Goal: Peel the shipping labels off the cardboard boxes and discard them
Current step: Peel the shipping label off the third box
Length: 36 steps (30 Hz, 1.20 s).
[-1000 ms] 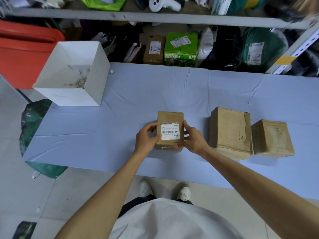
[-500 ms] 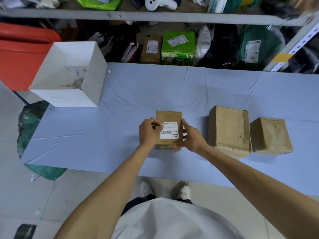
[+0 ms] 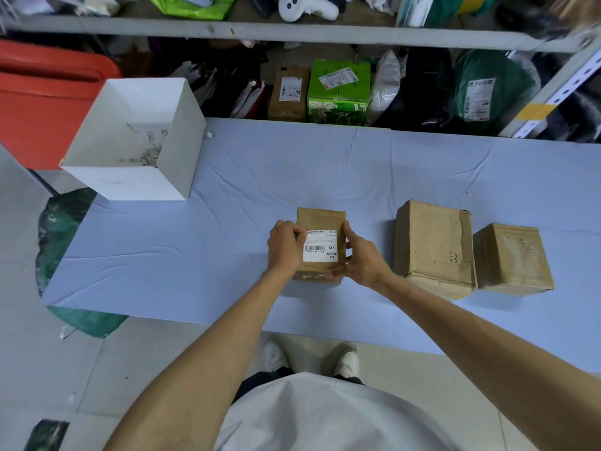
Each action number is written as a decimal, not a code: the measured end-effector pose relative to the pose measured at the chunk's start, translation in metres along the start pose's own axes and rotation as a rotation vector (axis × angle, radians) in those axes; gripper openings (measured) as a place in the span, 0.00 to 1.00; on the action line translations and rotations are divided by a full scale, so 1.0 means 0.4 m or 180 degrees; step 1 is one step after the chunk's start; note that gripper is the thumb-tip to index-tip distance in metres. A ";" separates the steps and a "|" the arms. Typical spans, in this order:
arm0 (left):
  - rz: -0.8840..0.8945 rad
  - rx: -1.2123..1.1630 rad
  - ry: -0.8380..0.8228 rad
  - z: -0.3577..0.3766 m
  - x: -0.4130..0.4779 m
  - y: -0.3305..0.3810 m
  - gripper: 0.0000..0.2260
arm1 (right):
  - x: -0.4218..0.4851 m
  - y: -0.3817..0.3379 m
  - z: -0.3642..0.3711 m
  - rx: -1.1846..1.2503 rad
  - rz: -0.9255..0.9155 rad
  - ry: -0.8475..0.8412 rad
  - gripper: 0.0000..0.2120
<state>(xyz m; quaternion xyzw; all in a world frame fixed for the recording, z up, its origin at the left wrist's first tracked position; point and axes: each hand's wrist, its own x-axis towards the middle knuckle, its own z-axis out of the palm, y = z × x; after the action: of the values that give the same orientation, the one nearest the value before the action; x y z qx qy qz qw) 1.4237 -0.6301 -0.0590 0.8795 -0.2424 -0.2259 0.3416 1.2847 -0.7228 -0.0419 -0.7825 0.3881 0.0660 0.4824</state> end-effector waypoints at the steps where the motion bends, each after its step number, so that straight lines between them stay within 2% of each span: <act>1: 0.0013 0.0016 -0.0034 -0.003 0.003 -0.001 0.03 | 0.002 -0.002 -0.001 -0.0038 0.0008 -0.0011 0.58; 36: -0.0062 -0.0155 -0.0347 -0.019 0.017 -0.001 0.05 | 0.007 -0.003 -0.006 -0.0192 -0.0046 -0.0027 0.58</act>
<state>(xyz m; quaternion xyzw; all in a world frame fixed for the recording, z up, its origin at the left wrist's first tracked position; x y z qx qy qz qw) 1.4334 -0.6301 -0.0556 0.8596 -0.2465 -0.2826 0.3470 1.2870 -0.7261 -0.0410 -0.7992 0.3782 0.0774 0.4608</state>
